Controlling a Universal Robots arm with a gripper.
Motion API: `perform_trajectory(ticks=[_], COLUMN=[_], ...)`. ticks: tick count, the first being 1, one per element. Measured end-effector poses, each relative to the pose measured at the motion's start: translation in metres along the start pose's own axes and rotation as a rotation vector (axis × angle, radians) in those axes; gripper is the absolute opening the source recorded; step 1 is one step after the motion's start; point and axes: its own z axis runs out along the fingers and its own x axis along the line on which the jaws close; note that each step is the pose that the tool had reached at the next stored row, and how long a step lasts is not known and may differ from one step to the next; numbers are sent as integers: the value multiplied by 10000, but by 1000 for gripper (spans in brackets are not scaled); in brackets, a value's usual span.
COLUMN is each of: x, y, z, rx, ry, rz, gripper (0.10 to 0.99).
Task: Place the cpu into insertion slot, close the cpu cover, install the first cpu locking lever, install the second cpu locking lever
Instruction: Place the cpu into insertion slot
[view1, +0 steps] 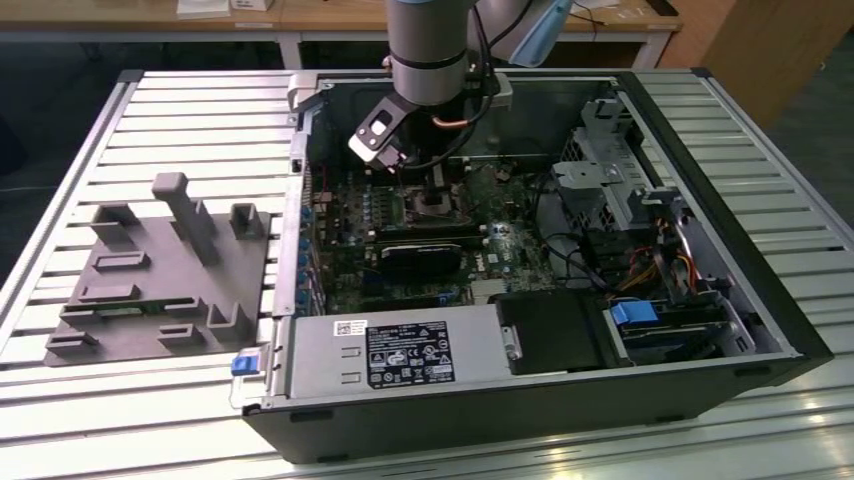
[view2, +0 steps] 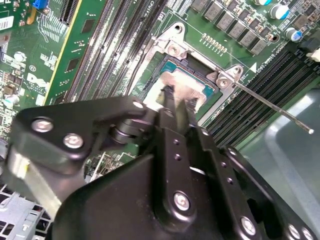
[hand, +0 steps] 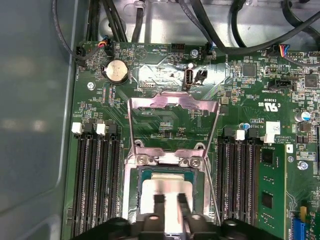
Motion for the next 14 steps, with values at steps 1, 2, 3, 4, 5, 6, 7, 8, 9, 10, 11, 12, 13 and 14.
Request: perform_trajectory(ticks=[1,2,3,4,5,6,7,8,9,10,11,12,13,14], x=[0,0,0,0,0,0,0,0,0,0,0,-1,-1,-2], y=[0,0,0,0,0,0,0,0,6,17,31,45,54,55], z=[0,0,0,0,0,0,0,0,0,2,3,4,5,4], rx=[0,0,0,0,0,0,0,0,0,1,0,1,0,1], ry=[-2,-4,-6,-9,-11,-13,-15,-17,-17,-17,-17,-17,-16,-17], rz=[0,0,0,-1,-1,-1,-1,-2,-1,0,-1,-2,-2,-1], gripper=[180,180,122,102,102,102,102,102,102,102,102,102,102,102])
